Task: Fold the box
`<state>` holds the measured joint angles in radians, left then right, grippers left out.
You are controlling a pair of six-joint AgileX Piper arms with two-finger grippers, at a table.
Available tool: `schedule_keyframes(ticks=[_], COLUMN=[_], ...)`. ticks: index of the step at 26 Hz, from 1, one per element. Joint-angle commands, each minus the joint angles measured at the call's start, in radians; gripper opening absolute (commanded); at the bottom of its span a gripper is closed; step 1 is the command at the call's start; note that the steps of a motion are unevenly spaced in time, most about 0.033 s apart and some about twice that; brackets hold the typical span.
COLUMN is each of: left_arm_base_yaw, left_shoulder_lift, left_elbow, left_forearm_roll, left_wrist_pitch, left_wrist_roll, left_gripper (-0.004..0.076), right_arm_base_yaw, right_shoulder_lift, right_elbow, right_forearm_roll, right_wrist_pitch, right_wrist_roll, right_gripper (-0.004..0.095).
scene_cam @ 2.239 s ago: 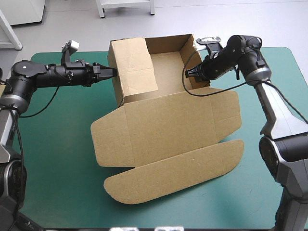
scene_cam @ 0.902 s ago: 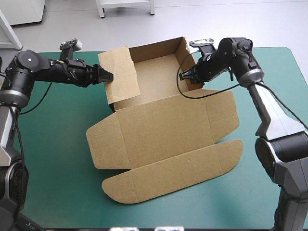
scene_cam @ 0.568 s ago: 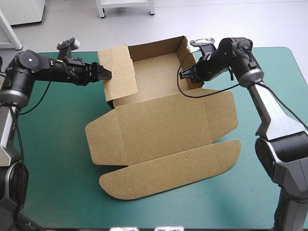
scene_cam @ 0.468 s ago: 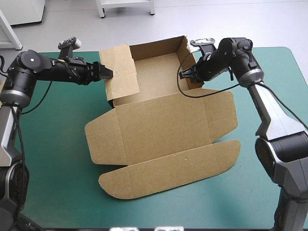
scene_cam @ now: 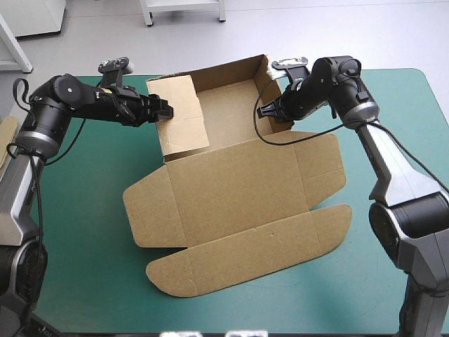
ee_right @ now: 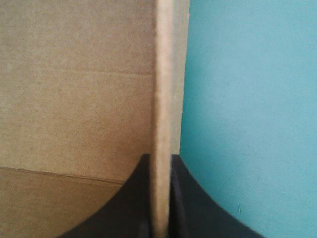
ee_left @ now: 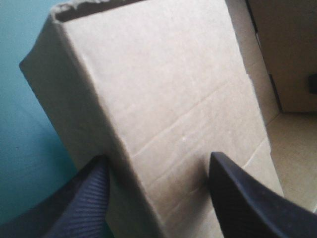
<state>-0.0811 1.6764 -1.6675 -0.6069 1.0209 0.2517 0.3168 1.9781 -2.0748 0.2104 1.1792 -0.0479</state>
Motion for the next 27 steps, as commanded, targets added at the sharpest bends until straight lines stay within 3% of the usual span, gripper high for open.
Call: schedule_keyframes(ticks=[1, 6, 18, 27], left_arm_base_yaw=[-0.018, -0.035, -0.106, -0.106], left_shoulder_lift=[-0.050, -0.048, -0.040, -0.040], left_elbow=[-0.035, -0.035, -0.035, -0.035], left_forearm_roll=[0.002, 0.087, 0.380, 0.436], left_wrist_pitch=[-0.037, -0.035, -0.008, 0.002], left_wrist_roll=[-0.051, -0.123, -0.324, -0.367], left_gripper=[0.0428, 0.0428, 0.0428, 0.0403], right_arm_base_yaw=[0.016, 0.044, 0.064, 0.075], right_shoulder_lift=[-0.062, -0.062, -0.063, -0.061], right_elbow=[-0.033, -0.033, -0.042, -0.042], right_forearm_roll=[0.050, -0.014, -0.023, -0.041], right_wrist_pitch=[-0.054, -0.062, -0.080, -0.086], right_wrist_roll=[0.014, 0.048, 0.069, 0.069], right_gripper=[0.0002, 0.0002, 0.0002, 0.0002])
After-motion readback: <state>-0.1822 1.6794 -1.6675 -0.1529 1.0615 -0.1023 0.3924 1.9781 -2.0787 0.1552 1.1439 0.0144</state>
